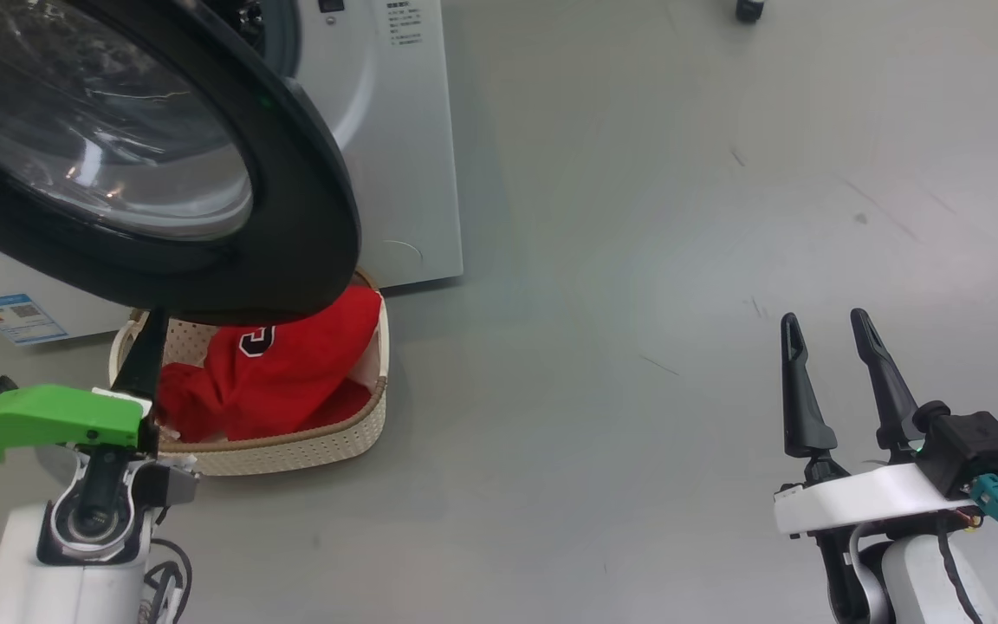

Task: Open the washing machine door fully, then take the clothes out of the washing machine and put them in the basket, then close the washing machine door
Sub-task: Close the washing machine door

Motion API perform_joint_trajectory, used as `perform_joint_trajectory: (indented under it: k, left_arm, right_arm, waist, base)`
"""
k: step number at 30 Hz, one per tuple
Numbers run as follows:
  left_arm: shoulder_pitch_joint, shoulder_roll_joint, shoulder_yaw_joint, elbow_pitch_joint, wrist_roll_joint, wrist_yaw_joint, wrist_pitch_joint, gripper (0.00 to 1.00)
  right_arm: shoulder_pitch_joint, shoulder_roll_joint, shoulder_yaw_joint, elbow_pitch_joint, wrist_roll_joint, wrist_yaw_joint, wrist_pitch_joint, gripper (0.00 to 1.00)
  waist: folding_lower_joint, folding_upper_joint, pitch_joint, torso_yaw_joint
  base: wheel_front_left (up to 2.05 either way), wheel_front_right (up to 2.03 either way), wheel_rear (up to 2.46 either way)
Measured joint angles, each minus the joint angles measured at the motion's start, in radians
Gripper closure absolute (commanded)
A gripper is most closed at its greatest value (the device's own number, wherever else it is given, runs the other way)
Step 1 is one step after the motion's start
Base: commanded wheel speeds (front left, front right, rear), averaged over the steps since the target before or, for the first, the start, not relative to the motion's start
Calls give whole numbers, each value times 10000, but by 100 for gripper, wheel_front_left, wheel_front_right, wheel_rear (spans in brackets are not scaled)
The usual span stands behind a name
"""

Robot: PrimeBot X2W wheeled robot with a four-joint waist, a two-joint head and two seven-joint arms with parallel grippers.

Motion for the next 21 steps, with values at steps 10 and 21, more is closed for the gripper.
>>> perform_joint_trajectory:
  k: [10, 21]
  left_arm:
    - [1037, 685, -886, -667, 2445, -77, -1323, 100]
    - [1711, 1494, -2107, -1931, 5325, -79, -3296, 100]
  right_arm:
    - [345, -140, -251, -21, -54, 12, 0, 0]
    - [442, -272, -163, -121, -416, 88, 0, 0]
  waist:
    - [0, 0, -500, 1054]
    - [0, 0, -762, 1832]
  base:
    - [0, 0, 0]
    - [0, 0, 0]
